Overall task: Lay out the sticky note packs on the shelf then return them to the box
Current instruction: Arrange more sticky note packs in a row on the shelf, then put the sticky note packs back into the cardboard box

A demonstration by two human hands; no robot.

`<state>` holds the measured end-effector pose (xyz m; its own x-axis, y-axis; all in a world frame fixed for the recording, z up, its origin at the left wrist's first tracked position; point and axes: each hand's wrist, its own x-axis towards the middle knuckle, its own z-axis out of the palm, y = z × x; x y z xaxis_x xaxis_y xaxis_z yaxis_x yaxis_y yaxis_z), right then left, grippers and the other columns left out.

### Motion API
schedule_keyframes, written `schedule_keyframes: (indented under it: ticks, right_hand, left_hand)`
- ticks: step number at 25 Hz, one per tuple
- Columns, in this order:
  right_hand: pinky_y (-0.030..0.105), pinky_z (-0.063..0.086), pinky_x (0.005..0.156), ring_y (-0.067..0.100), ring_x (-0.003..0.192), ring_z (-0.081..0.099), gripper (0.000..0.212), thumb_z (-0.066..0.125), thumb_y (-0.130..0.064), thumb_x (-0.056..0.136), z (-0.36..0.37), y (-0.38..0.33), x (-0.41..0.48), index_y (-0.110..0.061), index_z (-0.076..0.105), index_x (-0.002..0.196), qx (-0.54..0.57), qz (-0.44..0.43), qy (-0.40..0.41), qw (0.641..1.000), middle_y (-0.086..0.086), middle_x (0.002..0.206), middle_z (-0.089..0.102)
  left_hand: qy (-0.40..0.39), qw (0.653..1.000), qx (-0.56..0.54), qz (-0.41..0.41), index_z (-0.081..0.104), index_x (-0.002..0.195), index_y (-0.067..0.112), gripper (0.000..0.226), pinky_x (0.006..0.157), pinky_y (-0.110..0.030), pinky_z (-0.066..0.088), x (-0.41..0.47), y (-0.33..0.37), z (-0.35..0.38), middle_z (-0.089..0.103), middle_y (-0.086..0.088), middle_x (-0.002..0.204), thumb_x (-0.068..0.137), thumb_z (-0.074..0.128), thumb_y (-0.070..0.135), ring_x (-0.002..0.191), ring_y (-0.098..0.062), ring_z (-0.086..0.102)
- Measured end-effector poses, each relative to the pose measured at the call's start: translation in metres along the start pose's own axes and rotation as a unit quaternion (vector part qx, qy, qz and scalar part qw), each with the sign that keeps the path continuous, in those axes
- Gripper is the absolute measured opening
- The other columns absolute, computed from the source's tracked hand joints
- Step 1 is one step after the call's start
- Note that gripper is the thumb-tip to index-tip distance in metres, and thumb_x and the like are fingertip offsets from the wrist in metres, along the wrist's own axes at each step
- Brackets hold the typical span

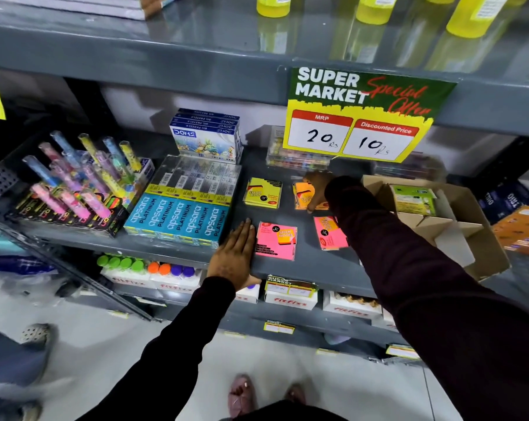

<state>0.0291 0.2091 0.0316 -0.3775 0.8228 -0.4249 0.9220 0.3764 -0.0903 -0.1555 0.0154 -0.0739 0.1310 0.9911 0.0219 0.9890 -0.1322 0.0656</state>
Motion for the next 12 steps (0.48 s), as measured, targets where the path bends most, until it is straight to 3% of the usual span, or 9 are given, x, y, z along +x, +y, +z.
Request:
schedule_keyframes:
  ticks: [3, 5, 8, 12]
  right_hand:
    - [0.037, 0.024, 0.12, 0.029, 0.147, 0.022, 0.108, 0.085, -0.034, 0.066, -0.002, 0.006, -0.018, -0.01, 0.022, 0.15, 0.01, -0.006, 0.025, 1.0, 0.012, 0.159, 0.022]
    - [0.036, 0.031, 0.116, 0.031, 0.141, 0.033, 0.092, 0.083, -0.028, 0.07, -0.002, 0.01, -0.033, -0.007, 0.035, 0.145, 0.019, -0.002, 0.039, 0.999, 0.016, 0.154, 0.034]
    - [0.035, 0.044, 0.105, 0.031, 0.126, 0.049, 0.074, 0.081, -0.027, 0.072, 0.016, 0.016, -0.058, -0.003, 0.048, 0.134, -0.024, 0.014, -0.019, 0.999, 0.015, 0.139, 0.051]
    - [0.04, 0.041, 0.109, 0.032, 0.13, 0.046, 0.095, 0.087, -0.036, 0.06, 0.044, 0.017, -0.079, -0.005, 0.041, 0.137, -0.078, 0.01, -0.042, 0.996, 0.016, 0.144, 0.044]
  left_hand:
    - [-0.003, 1.0, -0.007, -0.009, -0.005, 0.143, 0.004, 0.108, 0.113, -0.033, -0.002, -0.001, 0.001, 0.0, -0.006, -0.011, 0.155, 0.075, 0.064, 0.052, 0.143, -0.025, 0.0]
    - [-0.014, 1.0, -0.015, -0.009, -0.005, 0.143, 0.005, 0.116, 0.113, -0.033, -0.002, -0.001, 0.0, -0.003, -0.006, -0.01, 0.155, 0.069, 0.069, 0.055, 0.143, -0.024, -0.001]
    - [-0.014, 1.0, -0.024, -0.005, 0.002, 0.144, 0.003, 0.124, 0.115, -0.037, 0.008, -0.003, 0.002, -0.007, 0.003, -0.014, 0.156, 0.059, 0.078, 0.054, 0.143, -0.025, 0.006]
    - [-0.018, 1.0, -0.005, -0.006, 0.005, 0.143, 0.0, 0.127, 0.115, -0.038, 0.01, -0.004, 0.003, -0.009, 0.007, -0.017, 0.155, 0.056, 0.078, 0.057, 0.142, -0.027, 0.008]
